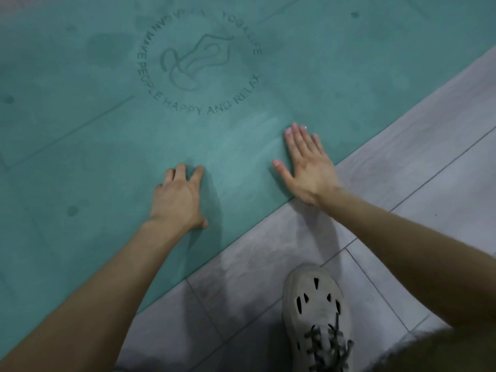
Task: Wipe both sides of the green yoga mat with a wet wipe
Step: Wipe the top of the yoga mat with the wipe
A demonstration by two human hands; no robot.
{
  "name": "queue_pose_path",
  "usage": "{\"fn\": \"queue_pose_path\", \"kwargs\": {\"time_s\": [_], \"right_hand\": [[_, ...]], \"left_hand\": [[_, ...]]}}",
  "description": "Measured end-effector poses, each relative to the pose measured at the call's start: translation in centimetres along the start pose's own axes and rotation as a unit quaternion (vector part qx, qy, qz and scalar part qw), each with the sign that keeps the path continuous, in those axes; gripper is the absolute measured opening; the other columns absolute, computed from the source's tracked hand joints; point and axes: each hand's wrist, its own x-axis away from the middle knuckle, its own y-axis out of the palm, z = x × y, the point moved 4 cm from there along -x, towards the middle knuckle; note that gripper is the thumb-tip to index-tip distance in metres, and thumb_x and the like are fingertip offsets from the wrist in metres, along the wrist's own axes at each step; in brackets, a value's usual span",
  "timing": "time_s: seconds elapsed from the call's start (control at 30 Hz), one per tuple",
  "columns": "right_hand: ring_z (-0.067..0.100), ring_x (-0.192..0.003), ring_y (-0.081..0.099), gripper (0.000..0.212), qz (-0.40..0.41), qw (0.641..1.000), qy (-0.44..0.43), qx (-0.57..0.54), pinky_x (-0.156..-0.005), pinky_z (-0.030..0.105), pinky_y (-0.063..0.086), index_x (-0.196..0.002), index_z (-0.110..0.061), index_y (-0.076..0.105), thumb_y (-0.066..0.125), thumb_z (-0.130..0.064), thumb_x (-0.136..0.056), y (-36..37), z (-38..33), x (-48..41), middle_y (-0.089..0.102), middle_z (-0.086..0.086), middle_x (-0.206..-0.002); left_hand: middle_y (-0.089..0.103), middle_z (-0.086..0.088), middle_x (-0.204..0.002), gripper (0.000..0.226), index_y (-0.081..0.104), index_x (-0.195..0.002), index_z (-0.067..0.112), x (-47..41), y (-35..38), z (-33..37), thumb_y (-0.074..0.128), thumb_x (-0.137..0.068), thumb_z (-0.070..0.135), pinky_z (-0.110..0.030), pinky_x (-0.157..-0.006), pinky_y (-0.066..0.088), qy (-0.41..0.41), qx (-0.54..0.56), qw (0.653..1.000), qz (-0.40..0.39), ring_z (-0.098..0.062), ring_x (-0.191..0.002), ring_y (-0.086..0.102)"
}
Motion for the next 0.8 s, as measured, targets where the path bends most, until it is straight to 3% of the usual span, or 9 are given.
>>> {"fn": "queue_pose_path", "kwargs": {"time_s": [0.2, 0.27, 0.33, 0.43, 0.5, 0.6, 0.67, 0.73, 0.8], "right_hand": [[0.019, -0.163, 0.003, 0.075, -0.064, 0.916, -0.397, 0.004, -0.132, 0.045, 0.007, -0.168, -0.015, 0.016, 0.037, -0.056, -0.109, 3.8, -11.7, 9.2, 0.013, 0.004, -0.176], [0.016, -0.163, 0.007, 0.070, -0.034, 0.949, -0.315, 0.004, -0.132, 0.044, 0.007, -0.168, -0.017, 0.018, 0.034, -0.053, -0.110, 2.8, -7.6, 6.1, 0.015, 0.002, -0.175], [0.016, -0.163, 0.005, 0.070, -0.001, 0.991, -0.130, 0.013, -0.132, 0.043, 0.003, -0.169, -0.018, 0.014, 0.024, -0.056, -0.110, 1.2, -1.4, 2.9, 0.011, 0.003, -0.176], [0.018, -0.163, -0.007, 0.077, 0.009, 0.997, 0.072, -0.008, -0.132, 0.043, -0.001, -0.169, -0.013, 0.003, 0.012, -0.061, -0.109, 0.6, 2.1, 2.7, -0.001, 0.007, -0.177], [0.021, -0.162, -0.010, 0.080, -0.001, 0.999, 0.022, -0.042, -0.132, 0.044, 0.002, -0.168, -0.009, 0.002, 0.018, -0.061, -0.109, 1.9, -3.2, 5.1, -0.003, 0.010, -0.176], [0.022, -0.163, -0.001, 0.078, -0.070, 0.956, -0.279, -0.056, -0.132, 0.045, 0.010, -0.168, -0.011, 0.016, 0.035, -0.058, -0.109, 4.0, -12.1, 10.3, 0.009, 0.008, -0.176], [0.018, -0.163, 0.000, 0.072, -0.084, 0.915, -0.393, -0.009, -0.132, 0.044, 0.007, -0.168, -0.015, 0.016, 0.033, -0.055, -0.111, 3.7, -11.6, 10.7, 0.009, 0.003, -0.176], [0.015, -0.163, 0.001, 0.068, -0.051, 0.945, -0.322, -0.008, -0.132, 0.045, 0.006, -0.169, -0.018, 0.014, 0.033, -0.050, -0.112, 2.7, -6.6, 7.9, 0.010, 0.001, -0.176], [0.015, -0.163, 0.001, 0.068, -0.001, 0.991, -0.136, -0.001, -0.131, 0.049, 0.011, -0.169, -0.018, 0.013, 0.030, -0.051, -0.112, 1.4, 0.2, 5.1, 0.010, 0.002, -0.176]], "left_hand": [[0.035, -0.010, -0.148, 0.130, 0.029, -0.156, 0.027, -0.2, 0.0, -0.1, 0.100, -0.051, 0.054, -0.048, -0.100, 0.054, 0.006, 0.008, 1.000, 0.006, -0.033, -0.137, 0.037], [0.034, -0.009, -0.150, 0.133, 0.028, -0.156, 0.028, -0.2, 0.1, -0.1, 0.101, -0.048, 0.055, -0.048, -0.100, 0.054, 0.004, 0.007, 1.000, 0.000, -0.034, -0.138, 0.037], [0.033, -0.009, -0.152, 0.135, 0.025, -0.157, 0.029, -0.1, 0.1, -0.2, 0.101, -0.048, 0.056, -0.048, -0.100, 0.054, -0.002, 0.006, 1.000, -0.005, -0.033, -0.139, 0.036], [0.032, -0.008, -0.152, 0.136, 0.025, -0.158, 0.029, -0.1, 0.1, -0.1, 0.101, -0.048, 0.055, -0.048, -0.101, 0.054, -0.003, 0.009, 1.000, -0.008, -0.033, -0.139, 0.035], [0.033, -0.009, -0.152, 0.136, 0.025, -0.158, 0.028, -0.1, 0.1, 0.0, 0.101, -0.049, 0.054, -0.049, -0.101, 0.053, -0.003, 0.011, 1.000, -0.009, -0.033, -0.139, 0.036], [0.035, -0.010, -0.149, 0.133, 0.028, -0.157, 0.027, -0.2, 0.2, 0.0, 0.101, -0.050, 0.054, -0.049, -0.100, 0.054, -0.002, 0.012, 1.000, -0.007, -0.034, -0.137, 0.037], [0.035, -0.010, -0.148, 0.133, 0.028, -0.157, 0.027, -0.3, 0.2, 0.0, 0.101, -0.049, 0.055, -0.050, -0.099, 0.054, 0.004, 0.012, 1.000, -0.004, -0.034, -0.136, 0.038], [0.034, -0.009, -0.150, 0.137, 0.026, -0.159, 0.028, -0.2, 0.3, -0.2, 0.101, -0.048, 0.056, -0.049, -0.099, 0.054, 0.002, 0.011, 1.000, -0.006, -0.033, -0.137, 0.037], [0.033, -0.008, -0.152, 0.139, 0.022, -0.161, 0.029, -0.1, 0.3, -0.3, 0.100, -0.050, 0.056, -0.048, -0.100, 0.054, -0.003, 0.008, 1.000, -0.010, -0.032, -0.139, 0.035]]}}
